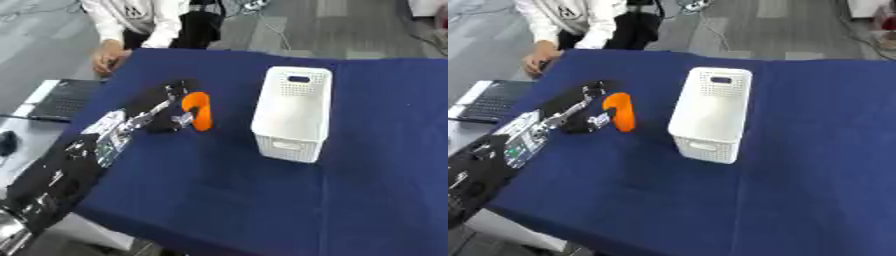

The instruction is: Pick up objects on the table and place them in the box.

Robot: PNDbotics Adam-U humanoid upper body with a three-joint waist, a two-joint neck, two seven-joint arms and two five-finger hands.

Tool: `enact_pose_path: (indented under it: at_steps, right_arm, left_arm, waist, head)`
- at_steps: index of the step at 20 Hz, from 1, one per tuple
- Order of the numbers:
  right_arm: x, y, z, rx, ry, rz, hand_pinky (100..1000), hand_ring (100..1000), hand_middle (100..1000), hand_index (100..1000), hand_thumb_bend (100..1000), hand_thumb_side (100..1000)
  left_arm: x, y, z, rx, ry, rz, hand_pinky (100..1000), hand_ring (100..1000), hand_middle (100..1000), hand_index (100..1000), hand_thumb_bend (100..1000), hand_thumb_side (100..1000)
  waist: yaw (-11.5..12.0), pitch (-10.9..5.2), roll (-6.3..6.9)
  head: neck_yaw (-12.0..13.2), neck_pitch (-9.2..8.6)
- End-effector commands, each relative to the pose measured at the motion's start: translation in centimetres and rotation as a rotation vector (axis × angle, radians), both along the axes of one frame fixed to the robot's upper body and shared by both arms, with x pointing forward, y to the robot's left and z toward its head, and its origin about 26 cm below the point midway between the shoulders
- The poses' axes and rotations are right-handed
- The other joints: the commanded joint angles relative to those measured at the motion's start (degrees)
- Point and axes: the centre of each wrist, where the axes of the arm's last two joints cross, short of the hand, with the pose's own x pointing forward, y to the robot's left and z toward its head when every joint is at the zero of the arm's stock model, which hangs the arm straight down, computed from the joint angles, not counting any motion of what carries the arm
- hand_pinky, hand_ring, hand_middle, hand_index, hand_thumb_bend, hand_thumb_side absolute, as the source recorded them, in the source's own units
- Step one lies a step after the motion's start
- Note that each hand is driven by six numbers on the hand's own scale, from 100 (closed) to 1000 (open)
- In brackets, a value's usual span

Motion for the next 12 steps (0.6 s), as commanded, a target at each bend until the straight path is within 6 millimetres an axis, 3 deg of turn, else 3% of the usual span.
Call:
enact_pose_path:
  at_steps: [1, 12]
  right_arm:
    - [-0.16, 0.24, 1.19, -0.004, -0.043, 0.014, 450, 639, 659, 701, 100, 938]
    - [-0.16, 0.31, 1.29, -0.002, -0.046, 0.017, 450, 638, 659, 701, 100, 940]
  left_arm:
    - [0.53, 0.71, 1.31, 0.012, -0.032, 0.002, 1000, 1000, 1000, 1000, 192, 1000]
    - [1.28, 0.48, 1.47, 0.024, -0.036, -0.01, 1000, 1000, 1000, 1000, 186, 1000]
  waist:
    - [-0.03, -0.48, -0.24]
    - [-0.25, -0.35, -0.3]
  head:
    - [0.35, -1.21]
    - [0.39, -1.12]
